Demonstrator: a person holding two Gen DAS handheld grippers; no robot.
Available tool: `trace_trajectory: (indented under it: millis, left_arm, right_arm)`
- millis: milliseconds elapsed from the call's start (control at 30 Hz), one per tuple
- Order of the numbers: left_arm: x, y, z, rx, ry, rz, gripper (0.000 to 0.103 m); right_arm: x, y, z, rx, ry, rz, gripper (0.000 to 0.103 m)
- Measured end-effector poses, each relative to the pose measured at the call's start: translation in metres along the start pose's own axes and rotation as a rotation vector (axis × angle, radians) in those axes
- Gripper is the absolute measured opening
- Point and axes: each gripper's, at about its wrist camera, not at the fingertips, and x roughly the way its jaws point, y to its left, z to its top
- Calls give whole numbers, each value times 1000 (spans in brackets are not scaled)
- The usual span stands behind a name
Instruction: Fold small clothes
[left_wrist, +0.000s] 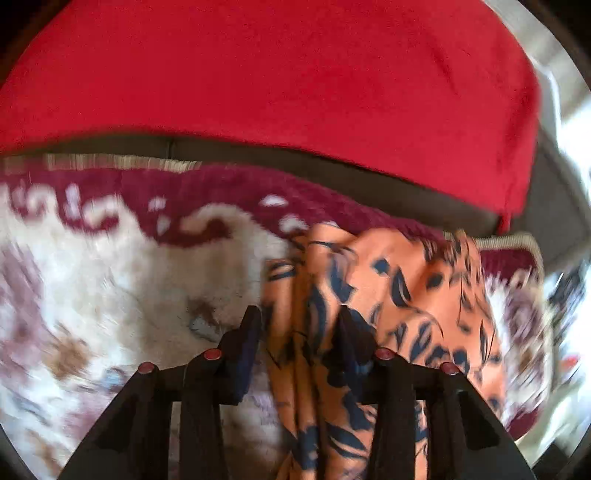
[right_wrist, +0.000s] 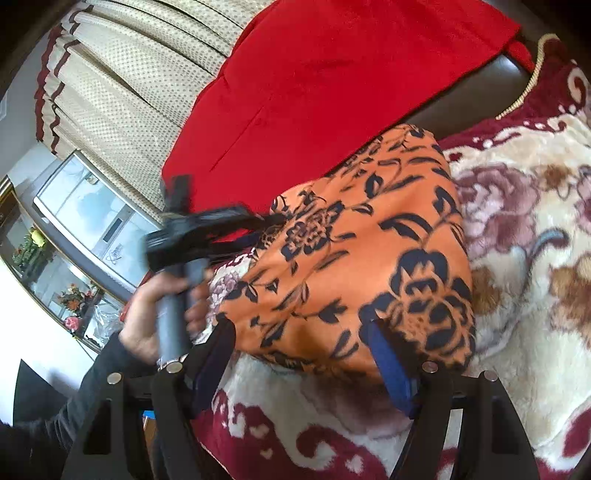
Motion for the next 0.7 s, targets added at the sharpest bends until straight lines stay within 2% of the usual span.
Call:
trace_trajectory:
  millis: [33, 200, 300, 367, 400, 433, 467, 500, 533, 600, 633, 700]
  left_arm:
    - [-2, 4, -1, -17, -18, 0, 57]
    - [-38, -11, -26, 66, -99, 43, 57]
    - [-75, -23, -59, 137, -158, 39, 57]
    - [-95, -33, -81, 182, -167, 33, 57]
    - [-105, -34, -93, 180, -178, 28, 57]
    - [-114, -33, -110, 162, -191, 17, 62]
    - [-116, -34, -119, 163, -184, -2, 69]
    - [-118, -35, -133, 179, -176, -23, 70]
    - [-113, -35, -138, 195, -174, -13, 70]
    - [-98, -30, -143, 204, -144, 59, 70]
    - [-87, -19, -141, 164, -108, 105, 70]
    - [-80, 1, -140, 62, -71, 61, 72]
  right_arm:
    - [-2, -3, -2, 3, 7, 7, 77]
    - [-12, -6, 0, 11, -27, 10, 77]
    - [-18, -5, 11, 20, -89, -9, 80]
    - [-18, -10, 15, 44, -102, -28, 83]
    - [-15, -16, 16, 65, -101, -59, 83]
    - [-8, -22, 15, 83, -79, -76, 83]
    - [-6, -25, 14, 92, -66, -81, 83]
    - [-7, -24, 13, 105, -73, -83, 83]
    - [-10, -20, 12, 105, -82, -82, 83]
    - [-14, -11, 12, 97, -87, -70, 84]
    - [-15, -6, 12, 90, -83, -65, 84]
    - [-12, 3, 9, 59, -56, -95, 84]
